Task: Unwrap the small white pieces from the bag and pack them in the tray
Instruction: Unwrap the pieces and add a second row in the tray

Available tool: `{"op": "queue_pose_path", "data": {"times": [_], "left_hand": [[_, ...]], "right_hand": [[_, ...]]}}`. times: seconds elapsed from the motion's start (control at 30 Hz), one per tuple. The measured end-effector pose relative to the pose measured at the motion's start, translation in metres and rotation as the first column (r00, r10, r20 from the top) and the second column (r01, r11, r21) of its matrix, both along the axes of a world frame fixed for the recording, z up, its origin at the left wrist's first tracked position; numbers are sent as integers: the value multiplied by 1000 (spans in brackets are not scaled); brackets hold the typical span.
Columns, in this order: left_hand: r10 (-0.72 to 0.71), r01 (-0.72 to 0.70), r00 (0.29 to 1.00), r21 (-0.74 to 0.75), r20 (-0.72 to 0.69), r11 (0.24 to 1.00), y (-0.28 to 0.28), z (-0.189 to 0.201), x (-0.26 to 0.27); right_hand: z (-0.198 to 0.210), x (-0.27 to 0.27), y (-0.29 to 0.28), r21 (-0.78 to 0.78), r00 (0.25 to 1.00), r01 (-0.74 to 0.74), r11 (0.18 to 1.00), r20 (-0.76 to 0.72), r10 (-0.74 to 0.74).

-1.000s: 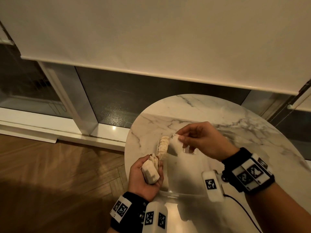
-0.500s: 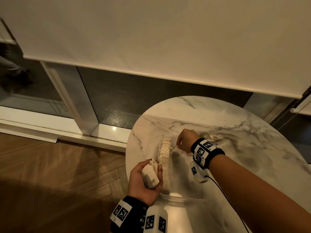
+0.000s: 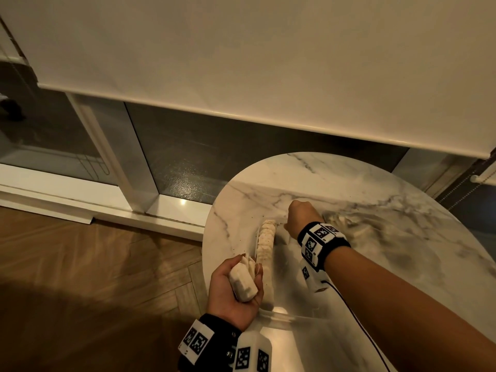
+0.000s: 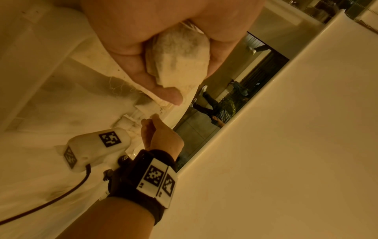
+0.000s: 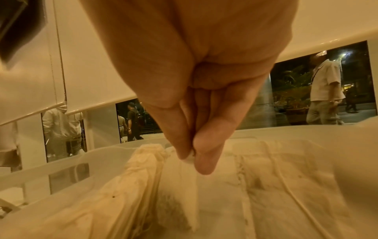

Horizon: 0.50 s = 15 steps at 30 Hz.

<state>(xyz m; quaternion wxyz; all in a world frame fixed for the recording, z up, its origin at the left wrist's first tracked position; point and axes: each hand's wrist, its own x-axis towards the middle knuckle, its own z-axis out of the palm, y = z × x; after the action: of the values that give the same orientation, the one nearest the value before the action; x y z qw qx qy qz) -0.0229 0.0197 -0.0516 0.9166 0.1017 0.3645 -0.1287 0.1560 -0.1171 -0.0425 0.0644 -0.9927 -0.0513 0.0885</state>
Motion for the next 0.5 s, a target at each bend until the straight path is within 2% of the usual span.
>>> {"op": "queue_pose_path", "data": {"times": [0.13, 0.33, 0.43, 0.5], "left_hand": [[-1, 0, 1000, 6, 15, 1000, 0, 2, 0], [5, -6, 999, 28, 42, 1000, -3, 7, -1], [-6, 4, 998, 29, 70, 1000, -4, 11, -1], [-26, 23, 995, 38, 100, 999, -6, 13, -2]], "right_hand": [[8, -6, -2, 19, 999, 12, 1000, 33, -12], [30, -15, -12, 75, 992, 117, 990, 33, -120], [40, -27, -17, 205, 995, 96, 974, 13, -101], [49, -41, -17, 363, 999, 40, 931, -43, -26]]}}
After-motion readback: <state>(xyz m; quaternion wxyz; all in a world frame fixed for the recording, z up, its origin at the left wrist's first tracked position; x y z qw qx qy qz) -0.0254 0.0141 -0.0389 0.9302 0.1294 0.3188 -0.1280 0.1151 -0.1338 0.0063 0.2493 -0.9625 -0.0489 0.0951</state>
